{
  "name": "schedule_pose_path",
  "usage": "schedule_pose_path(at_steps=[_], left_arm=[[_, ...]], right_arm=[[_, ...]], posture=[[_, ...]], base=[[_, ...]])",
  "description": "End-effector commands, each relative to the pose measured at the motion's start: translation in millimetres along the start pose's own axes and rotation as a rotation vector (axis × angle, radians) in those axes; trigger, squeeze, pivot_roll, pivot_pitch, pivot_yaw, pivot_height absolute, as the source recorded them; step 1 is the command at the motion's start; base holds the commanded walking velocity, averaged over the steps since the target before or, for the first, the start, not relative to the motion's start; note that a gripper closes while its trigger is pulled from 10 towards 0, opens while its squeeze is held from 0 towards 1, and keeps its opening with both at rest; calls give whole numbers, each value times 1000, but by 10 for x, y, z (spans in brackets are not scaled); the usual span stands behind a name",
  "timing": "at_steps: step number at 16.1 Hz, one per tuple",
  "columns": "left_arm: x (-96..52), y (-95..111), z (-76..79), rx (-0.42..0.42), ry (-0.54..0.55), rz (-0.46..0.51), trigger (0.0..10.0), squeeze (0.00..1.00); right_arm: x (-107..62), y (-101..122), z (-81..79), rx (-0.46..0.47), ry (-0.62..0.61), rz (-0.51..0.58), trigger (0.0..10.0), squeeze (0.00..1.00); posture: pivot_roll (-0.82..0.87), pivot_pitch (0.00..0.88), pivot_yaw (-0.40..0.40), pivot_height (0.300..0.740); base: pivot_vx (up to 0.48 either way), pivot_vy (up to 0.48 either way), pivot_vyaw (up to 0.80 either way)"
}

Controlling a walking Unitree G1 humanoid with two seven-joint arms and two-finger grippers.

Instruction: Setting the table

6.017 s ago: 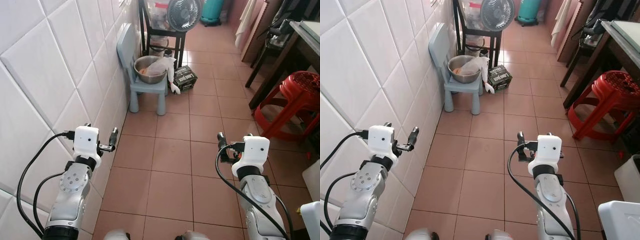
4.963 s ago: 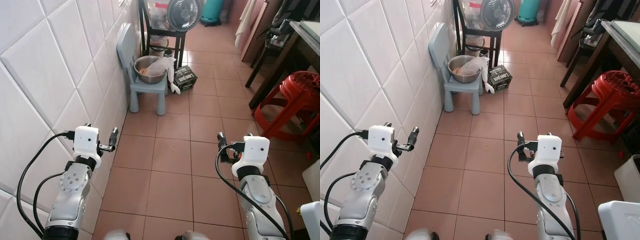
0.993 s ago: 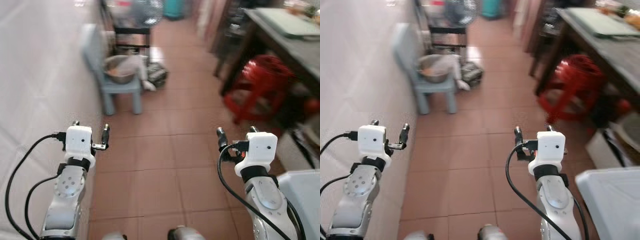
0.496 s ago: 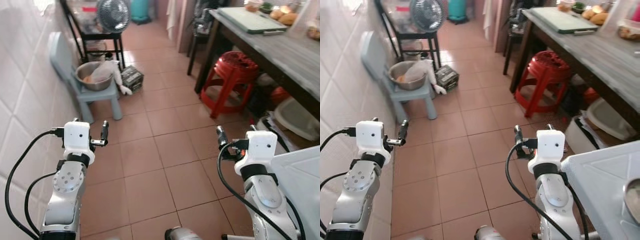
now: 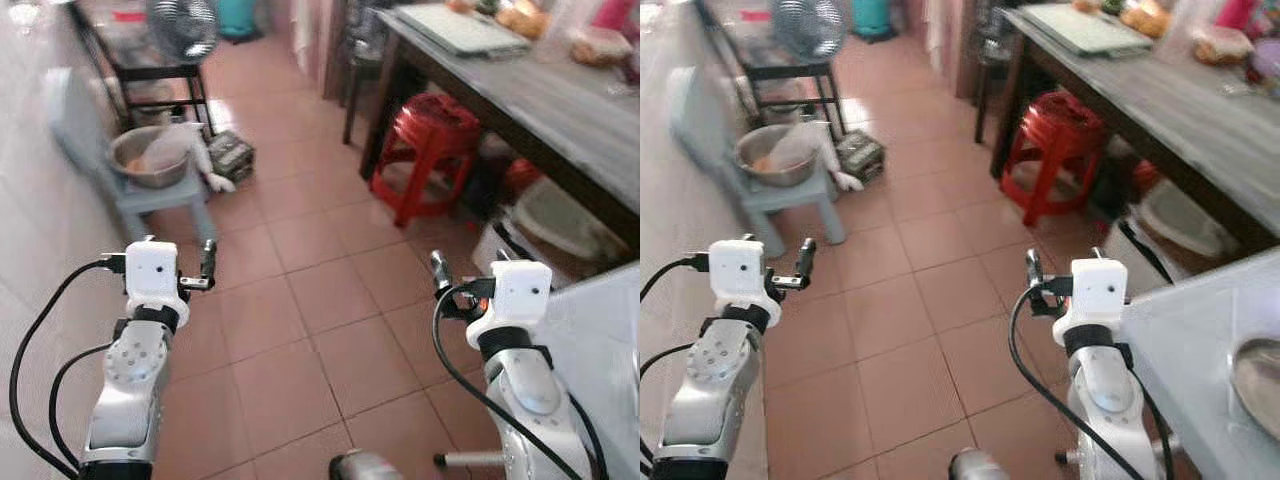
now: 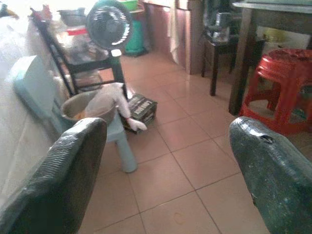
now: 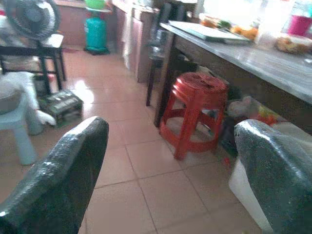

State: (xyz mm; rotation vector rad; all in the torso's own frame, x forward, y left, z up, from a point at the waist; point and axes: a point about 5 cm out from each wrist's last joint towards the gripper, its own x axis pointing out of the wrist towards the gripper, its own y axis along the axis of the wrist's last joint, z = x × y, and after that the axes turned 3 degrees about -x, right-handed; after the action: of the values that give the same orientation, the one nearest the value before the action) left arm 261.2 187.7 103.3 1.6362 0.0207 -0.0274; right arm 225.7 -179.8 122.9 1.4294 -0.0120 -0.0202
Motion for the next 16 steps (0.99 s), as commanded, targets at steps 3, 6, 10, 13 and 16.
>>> schedule_pose_path(at_steps=[3,6,10,13,16], left_arm=[[16,31,15,10,-16,5,10000,0],[13,23,24,13,-20,2,10000,0],[16,24,38,8,-21,4,10000,0],[32,69,11,-8,-11,30,10000,0],[53,69,14,-22,-12,26,10000,0]], right_arm=[[7,12,-5,-7,4,0,10000,0],[23,16,9,-14,3,2,10000,0],[23,20,0,-15,5,2,10000,0],[52,53,9,-21,8,16,10000,0],[56,45,-3,-19,10,15,10000,0]], posture=[[-59,23,-5,740],[-59,27,-6,740],[-59,28,-7,740],[-58,27,-8,740],[-60,24,-12,740]], base=[[0,0,-800],[0,0,-800],[0,0,-800],[0,0,-800],[0,0,-800]])
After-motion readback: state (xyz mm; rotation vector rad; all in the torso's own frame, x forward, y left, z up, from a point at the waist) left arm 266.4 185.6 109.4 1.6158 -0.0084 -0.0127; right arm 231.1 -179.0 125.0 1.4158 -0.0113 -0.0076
